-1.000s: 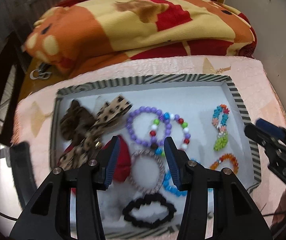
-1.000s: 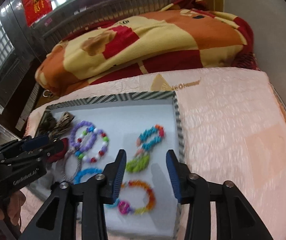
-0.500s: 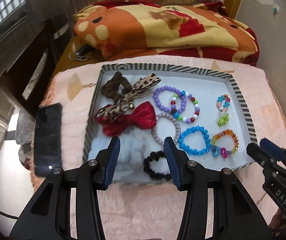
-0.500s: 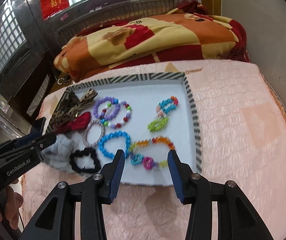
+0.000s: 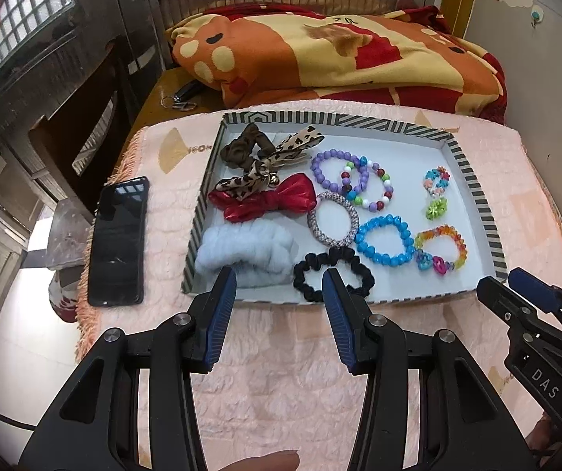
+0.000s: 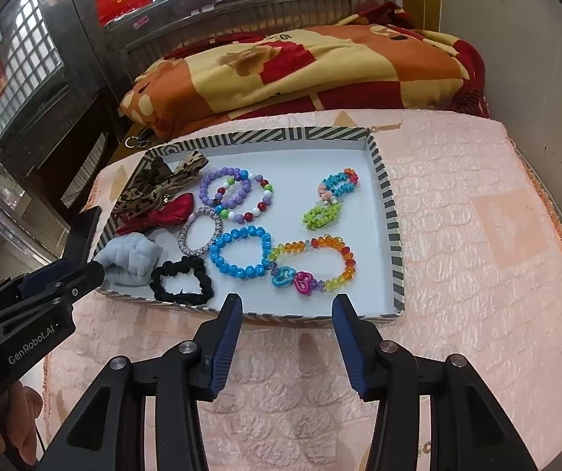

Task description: Organize jewelry

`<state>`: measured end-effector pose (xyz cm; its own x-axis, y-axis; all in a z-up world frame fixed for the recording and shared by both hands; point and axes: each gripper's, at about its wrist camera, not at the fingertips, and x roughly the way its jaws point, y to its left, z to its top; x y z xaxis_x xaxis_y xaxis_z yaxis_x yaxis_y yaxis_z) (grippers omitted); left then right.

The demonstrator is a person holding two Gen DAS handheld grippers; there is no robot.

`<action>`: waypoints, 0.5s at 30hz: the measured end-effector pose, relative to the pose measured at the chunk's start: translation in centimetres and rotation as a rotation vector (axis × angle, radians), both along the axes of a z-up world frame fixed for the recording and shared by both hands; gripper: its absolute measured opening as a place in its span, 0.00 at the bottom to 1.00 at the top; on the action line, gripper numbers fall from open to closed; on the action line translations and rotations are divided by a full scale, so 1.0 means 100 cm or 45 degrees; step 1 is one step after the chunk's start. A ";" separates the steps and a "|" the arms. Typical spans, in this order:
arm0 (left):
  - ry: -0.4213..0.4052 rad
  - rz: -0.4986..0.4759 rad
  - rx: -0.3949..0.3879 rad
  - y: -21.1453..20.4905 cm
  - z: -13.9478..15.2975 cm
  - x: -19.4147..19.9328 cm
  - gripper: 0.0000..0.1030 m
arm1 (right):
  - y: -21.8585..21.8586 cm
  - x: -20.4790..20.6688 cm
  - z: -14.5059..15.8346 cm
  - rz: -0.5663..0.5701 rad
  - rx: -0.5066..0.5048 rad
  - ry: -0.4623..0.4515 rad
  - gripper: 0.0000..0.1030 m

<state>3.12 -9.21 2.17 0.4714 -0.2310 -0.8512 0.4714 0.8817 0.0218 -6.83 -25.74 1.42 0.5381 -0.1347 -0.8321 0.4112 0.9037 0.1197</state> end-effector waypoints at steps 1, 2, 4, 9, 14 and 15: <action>-0.004 0.006 -0.001 0.002 0.001 -0.001 0.44 | 0.001 -0.001 0.001 0.002 -0.001 -0.002 0.46; -0.010 0.014 -0.002 0.004 0.003 -0.003 0.44 | 0.002 -0.001 0.002 0.004 -0.003 -0.004 0.47; -0.020 0.022 -0.007 0.007 0.005 -0.005 0.44 | 0.003 -0.003 0.004 0.005 -0.010 -0.006 0.49; -0.033 0.032 -0.012 0.011 0.010 -0.010 0.44 | 0.006 -0.007 0.008 0.002 -0.016 -0.015 0.50; -0.040 0.025 -0.016 0.012 0.013 -0.015 0.44 | 0.008 -0.010 0.011 0.005 -0.022 -0.016 0.50; -0.042 0.024 -0.016 0.012 0.014 -0.017 0.44 | 0.008 -0.011 0.011 0.004 -0.018 -0.018 0.50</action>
